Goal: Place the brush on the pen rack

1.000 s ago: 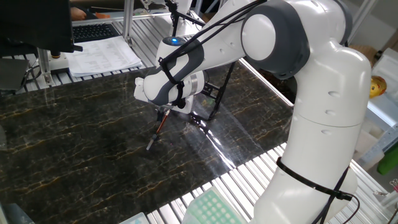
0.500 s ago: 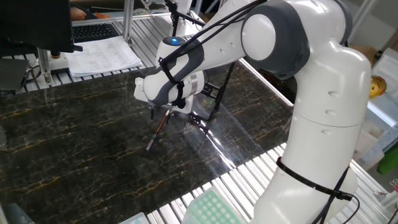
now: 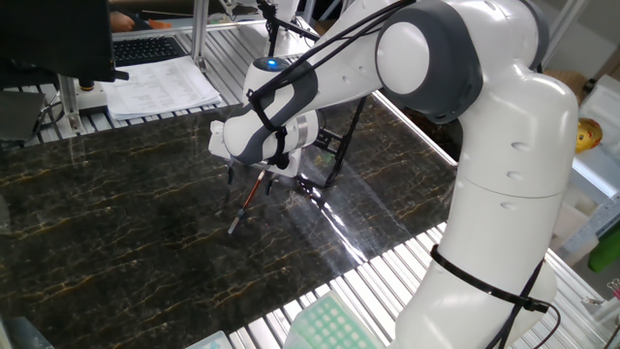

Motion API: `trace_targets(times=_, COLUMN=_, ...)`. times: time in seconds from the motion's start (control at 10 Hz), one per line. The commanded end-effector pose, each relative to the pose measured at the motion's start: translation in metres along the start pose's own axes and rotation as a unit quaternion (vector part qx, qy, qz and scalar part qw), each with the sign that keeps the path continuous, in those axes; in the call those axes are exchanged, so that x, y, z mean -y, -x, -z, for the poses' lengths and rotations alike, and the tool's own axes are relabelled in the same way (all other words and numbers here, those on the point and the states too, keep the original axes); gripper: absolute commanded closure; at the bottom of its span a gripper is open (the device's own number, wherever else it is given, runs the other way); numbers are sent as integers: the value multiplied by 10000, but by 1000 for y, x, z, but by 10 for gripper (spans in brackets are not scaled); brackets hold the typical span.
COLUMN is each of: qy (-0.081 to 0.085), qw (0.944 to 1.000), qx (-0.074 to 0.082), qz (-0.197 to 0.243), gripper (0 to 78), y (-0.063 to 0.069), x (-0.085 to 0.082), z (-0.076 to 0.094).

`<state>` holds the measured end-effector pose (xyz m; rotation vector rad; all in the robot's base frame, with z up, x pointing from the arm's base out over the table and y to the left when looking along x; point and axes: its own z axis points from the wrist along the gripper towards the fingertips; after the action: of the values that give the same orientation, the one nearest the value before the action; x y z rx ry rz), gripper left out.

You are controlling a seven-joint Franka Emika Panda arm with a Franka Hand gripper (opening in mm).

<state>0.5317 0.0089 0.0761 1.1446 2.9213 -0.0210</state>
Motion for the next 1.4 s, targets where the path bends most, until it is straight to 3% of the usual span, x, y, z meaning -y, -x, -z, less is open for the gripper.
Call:
trace_targets(times=0.1, qy=-8, qw=10000, qx=3, qz=-44, gripper=2, y=0, x=0, z=0)
trace_targets(times=0.2, qy=139, qw=9998, qx=-35, qz=144, gripper=2, y=5, x=14, z=-10)
trace_targets(times=1.4, qy=138, qw=9997, qx=-14, qz=176, gripper=2, y=6, x=15, z=-20)
